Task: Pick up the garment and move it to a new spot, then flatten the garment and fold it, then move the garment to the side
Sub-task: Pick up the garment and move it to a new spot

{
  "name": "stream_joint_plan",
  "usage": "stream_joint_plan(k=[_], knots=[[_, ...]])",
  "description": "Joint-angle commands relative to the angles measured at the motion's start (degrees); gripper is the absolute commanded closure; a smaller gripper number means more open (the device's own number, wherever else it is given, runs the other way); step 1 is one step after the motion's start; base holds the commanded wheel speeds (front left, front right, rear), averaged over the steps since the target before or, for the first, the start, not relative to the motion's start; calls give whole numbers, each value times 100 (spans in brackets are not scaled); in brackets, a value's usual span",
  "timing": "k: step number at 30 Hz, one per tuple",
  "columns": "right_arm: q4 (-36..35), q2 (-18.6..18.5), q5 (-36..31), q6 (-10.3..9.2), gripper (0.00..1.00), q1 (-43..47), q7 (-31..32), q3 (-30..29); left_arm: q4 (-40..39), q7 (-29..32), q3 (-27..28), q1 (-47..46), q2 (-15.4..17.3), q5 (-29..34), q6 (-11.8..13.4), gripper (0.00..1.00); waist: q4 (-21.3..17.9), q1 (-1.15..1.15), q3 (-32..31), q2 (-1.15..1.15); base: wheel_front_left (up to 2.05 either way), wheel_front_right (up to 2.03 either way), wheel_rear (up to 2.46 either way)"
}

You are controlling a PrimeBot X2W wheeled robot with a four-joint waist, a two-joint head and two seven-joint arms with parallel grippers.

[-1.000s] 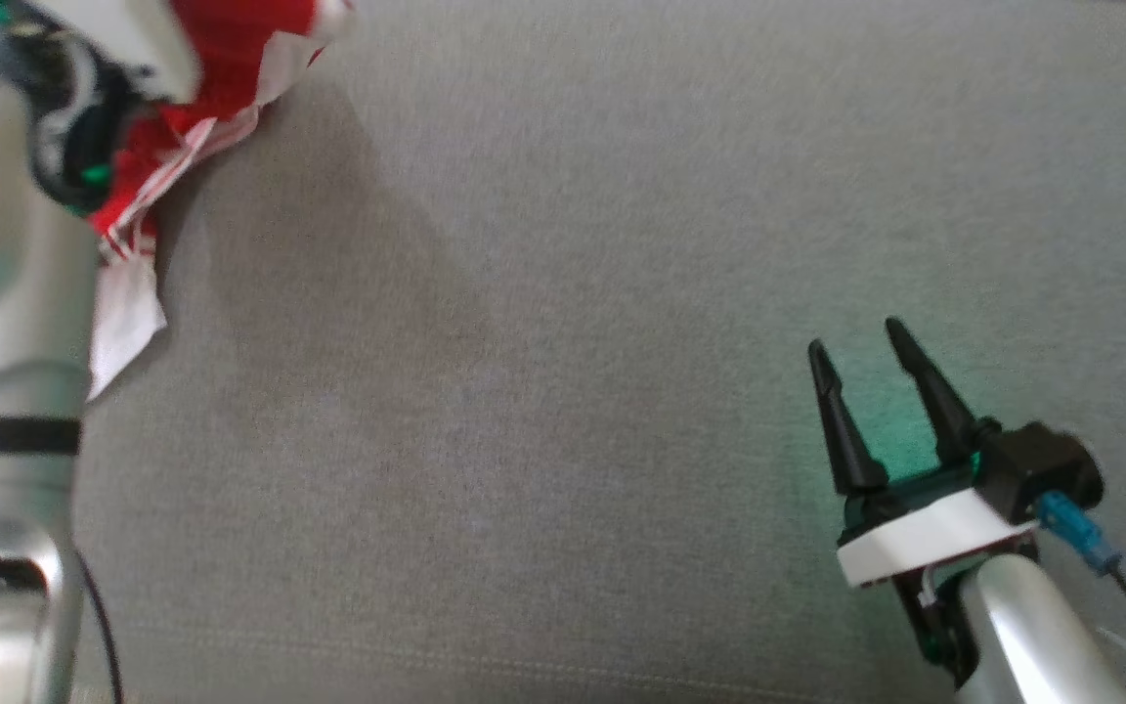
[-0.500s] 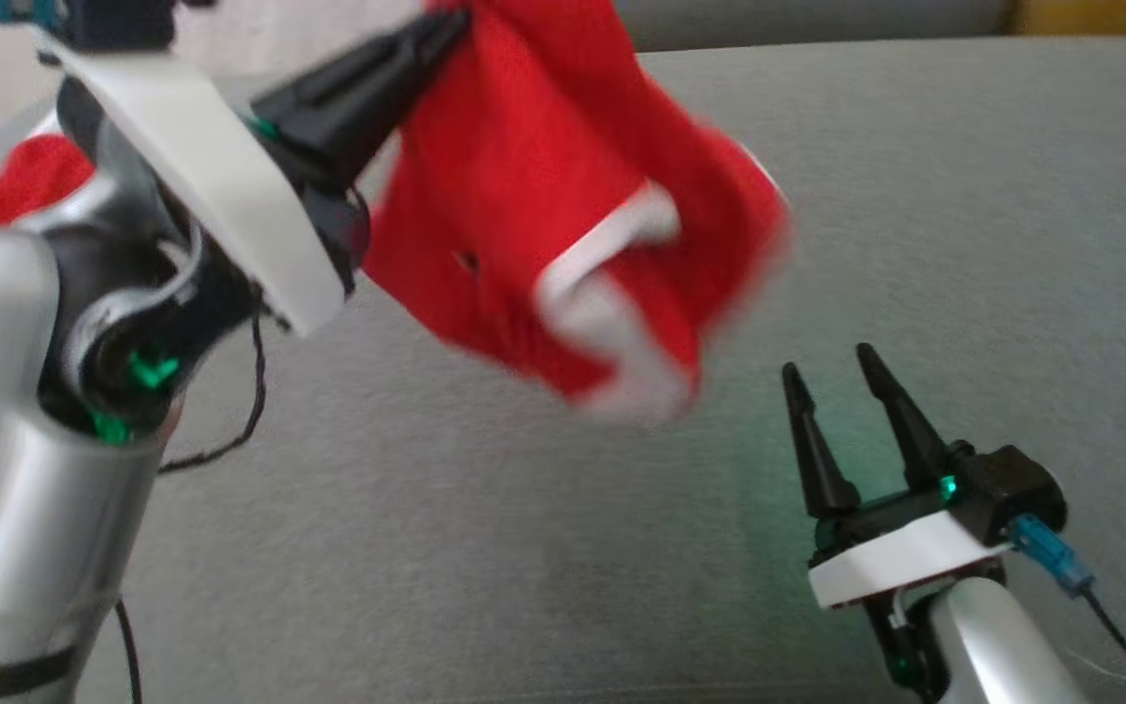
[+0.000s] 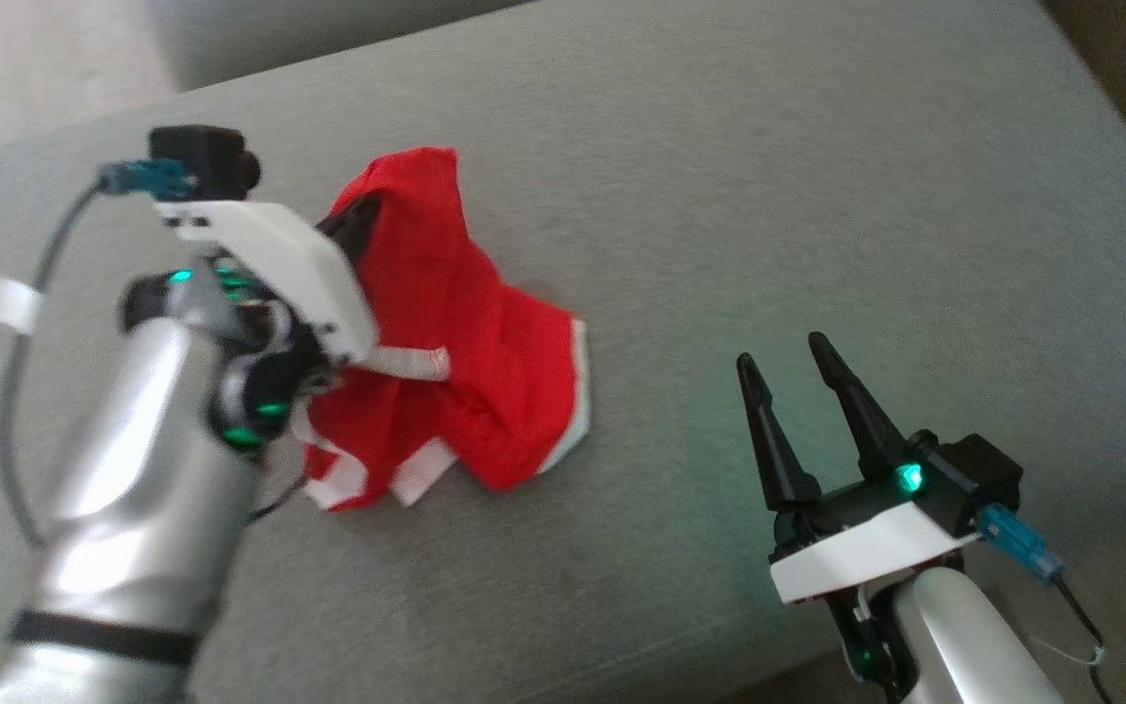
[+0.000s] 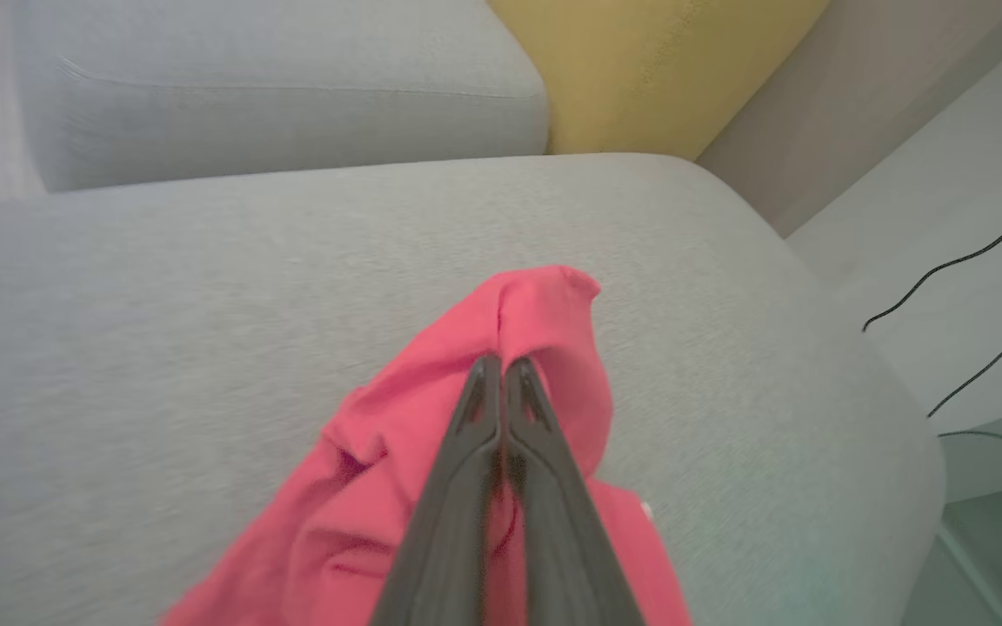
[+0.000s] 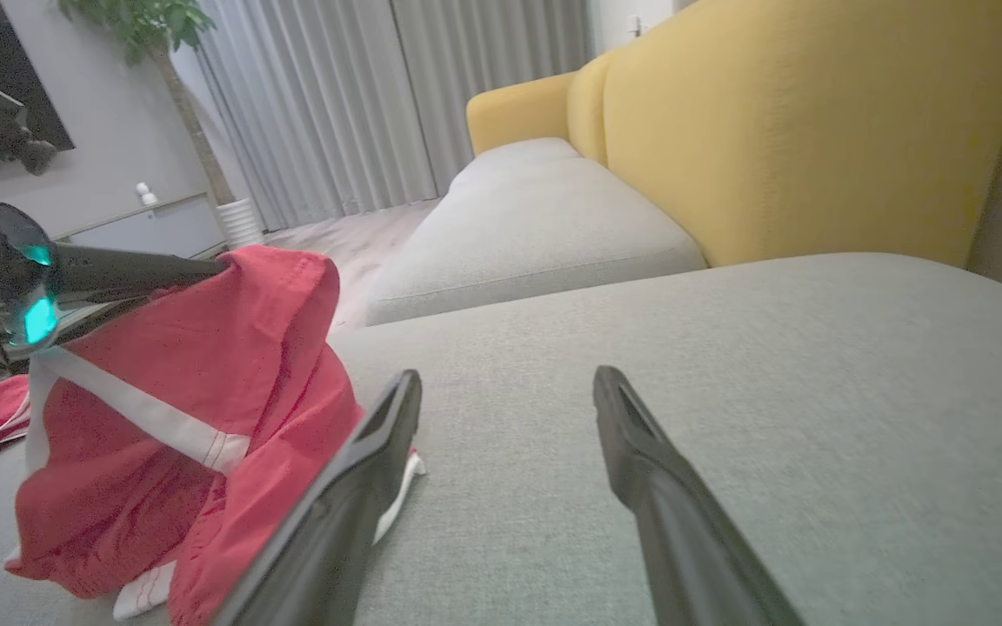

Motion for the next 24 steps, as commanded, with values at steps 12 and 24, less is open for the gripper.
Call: stream_joint_plan(k=[12,24], knots=[[-186,61,76,44,0,-35,-63,37,1330,-1983,-140,-602,-1098,-506,-310,0,-136,0,10,0,0,0,0],[-147,53,-272,44,0,305,-63,-306,448,-3478,-558,569,-777,149,374,0,720,0,-585,0,0,0,0]])
